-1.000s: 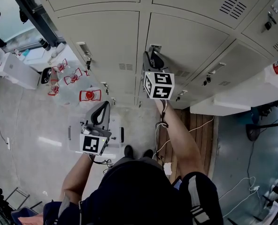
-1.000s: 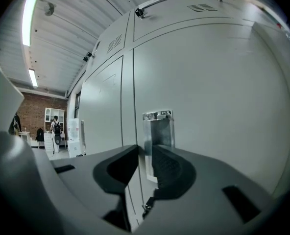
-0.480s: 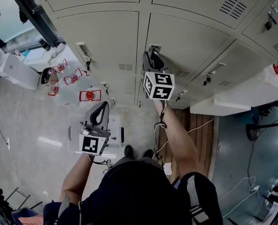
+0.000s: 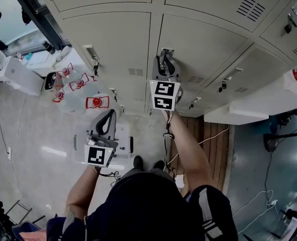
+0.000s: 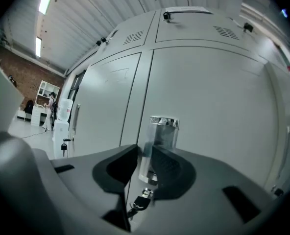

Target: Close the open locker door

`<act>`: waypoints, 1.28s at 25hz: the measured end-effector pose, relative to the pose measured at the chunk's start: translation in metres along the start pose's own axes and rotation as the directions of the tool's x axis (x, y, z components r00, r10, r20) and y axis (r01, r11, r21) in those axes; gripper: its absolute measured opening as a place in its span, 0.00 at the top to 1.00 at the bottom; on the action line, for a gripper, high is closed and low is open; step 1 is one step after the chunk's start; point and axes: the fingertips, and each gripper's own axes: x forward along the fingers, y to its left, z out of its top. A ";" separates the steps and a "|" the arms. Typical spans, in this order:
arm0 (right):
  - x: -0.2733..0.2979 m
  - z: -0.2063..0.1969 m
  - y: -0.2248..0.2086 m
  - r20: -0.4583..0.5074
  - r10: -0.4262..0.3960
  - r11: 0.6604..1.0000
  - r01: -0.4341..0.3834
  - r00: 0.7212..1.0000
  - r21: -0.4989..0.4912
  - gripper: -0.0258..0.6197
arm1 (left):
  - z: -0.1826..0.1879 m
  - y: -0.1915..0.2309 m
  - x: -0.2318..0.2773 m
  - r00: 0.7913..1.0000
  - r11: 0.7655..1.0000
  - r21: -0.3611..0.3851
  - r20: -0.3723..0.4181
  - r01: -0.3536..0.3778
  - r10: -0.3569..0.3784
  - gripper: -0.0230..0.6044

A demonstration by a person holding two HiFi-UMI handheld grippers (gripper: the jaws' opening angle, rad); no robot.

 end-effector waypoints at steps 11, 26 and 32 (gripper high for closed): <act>-0.004 0.000 -0.004 0.015 -0.084 0.996 0.085 0.996 -0.042 0.83 | -0.002 0.004 -0.001 1.000 1.000 -0.005 -0.007 -0.010 0.010 0.96; -0.004 -0.001 -0.006 0.005 -0.118 0.988 0.118 0.993 -0.096 0.86 | -0.002 0.001 -0.005 1.000 1.000 -0.004 -0.004 -0.002 0.002 0.96; -0.003 -0.002 -0.005 -0.009 -0.110 0.988 0.108 0.994 -0.113 0.85 | 0.000 0.000 -0.010 1.000 1.000 -0.001 0.000 -0.002 0.002 0.96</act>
